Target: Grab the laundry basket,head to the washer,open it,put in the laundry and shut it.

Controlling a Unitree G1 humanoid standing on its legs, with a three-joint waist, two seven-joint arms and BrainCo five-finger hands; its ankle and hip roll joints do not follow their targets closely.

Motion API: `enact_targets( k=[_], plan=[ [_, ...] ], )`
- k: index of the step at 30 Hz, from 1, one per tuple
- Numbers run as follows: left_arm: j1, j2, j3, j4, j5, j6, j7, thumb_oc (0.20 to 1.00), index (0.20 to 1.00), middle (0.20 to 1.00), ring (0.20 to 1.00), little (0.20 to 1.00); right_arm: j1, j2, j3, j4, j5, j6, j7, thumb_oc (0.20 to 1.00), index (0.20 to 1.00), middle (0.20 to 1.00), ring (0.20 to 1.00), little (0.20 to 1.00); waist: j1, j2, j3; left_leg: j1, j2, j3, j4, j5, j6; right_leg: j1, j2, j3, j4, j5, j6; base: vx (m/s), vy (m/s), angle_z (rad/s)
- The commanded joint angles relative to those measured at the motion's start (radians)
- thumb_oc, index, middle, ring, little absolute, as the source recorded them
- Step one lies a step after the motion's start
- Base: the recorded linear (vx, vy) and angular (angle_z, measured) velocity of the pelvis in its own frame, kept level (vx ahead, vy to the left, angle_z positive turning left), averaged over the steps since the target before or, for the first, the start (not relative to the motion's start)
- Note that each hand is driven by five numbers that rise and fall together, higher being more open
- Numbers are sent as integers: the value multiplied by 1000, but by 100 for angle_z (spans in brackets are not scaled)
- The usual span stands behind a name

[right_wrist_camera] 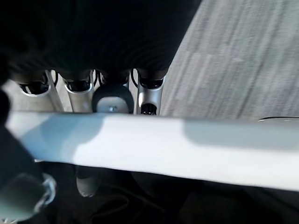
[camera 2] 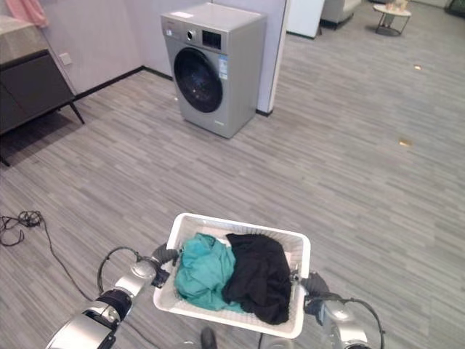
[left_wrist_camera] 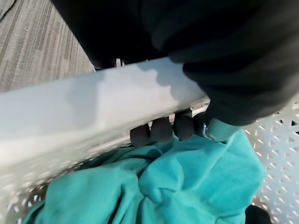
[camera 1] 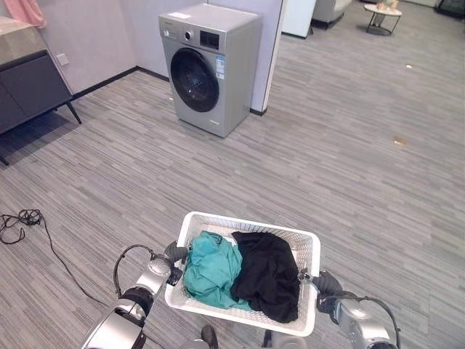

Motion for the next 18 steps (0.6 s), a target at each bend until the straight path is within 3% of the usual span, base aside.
enact_targets(
  k=[1,3,8,11,12,16,18],
  plan=[
    [-46,54,47,40,53,-28,40,200,200,200,200,200,26,-52,-43,-35,35,-41,-6,200,200,200,200,200,-22,9,14,-52,69,-51,60,6,-99,173,-4,-50,-490,64,-83,177,-297,54],
    [-63,53,30,49,74,-35,52,200,200,200,200,200,3,-62,-33,-28,37,-48,-18,200,200,200,200,200,-11,-8,6,-42,85,-69,54,0,-131,163,-48,-37,-665,131,-69,126,-228,57],
    [-72,50,-1,65,107,-30,47,200,200,200,200,200,-8,-70,-7,-12,19,-38,-24,200,200,200,200,200,-4,-33,-21,-27,109,-97,63,-4,-150,213,0,-18,-664,97,-66,97,-196,41],
    [-60,52,-14,64,120,-32,51,200,200,200,200,200,-47,-102,10,34,-8,-40,-19,200,200,200,200,200,3,-18,-48,-35,166,-130,53,26,-181,271,68,-63,-706,47,-103,84,-282,19],
    [-60,52,-14,64,120,-32,51,200,200,200,200,200,-47,-102,10,34,-8,-40,-19,200,200,200,200,200,2,-18,-48,-35,166,-131,53,26,-181,272,68,-63,-707,48,-103,30,-311,-8],
    [-79,9,14,165,77,-20,57,200,200,200,200,200,-137,-164,54,131,-16,-36,-13,200,200,200,200,200,11,-8,-43,-75,237,-133,99,79,-224,324,130,-106,-793,41,-146,-6,-284,23],
    [-86,-9,36,203,55,-16,60,200,200,200,200,200,-176,-179,70,150,-4,-33,-17,200,200,200,200,200,6,-10,-31,-102,227,-94,166,65,-220,336,124,-124,-799,41,-155,-35,-149,34]
  ],
)
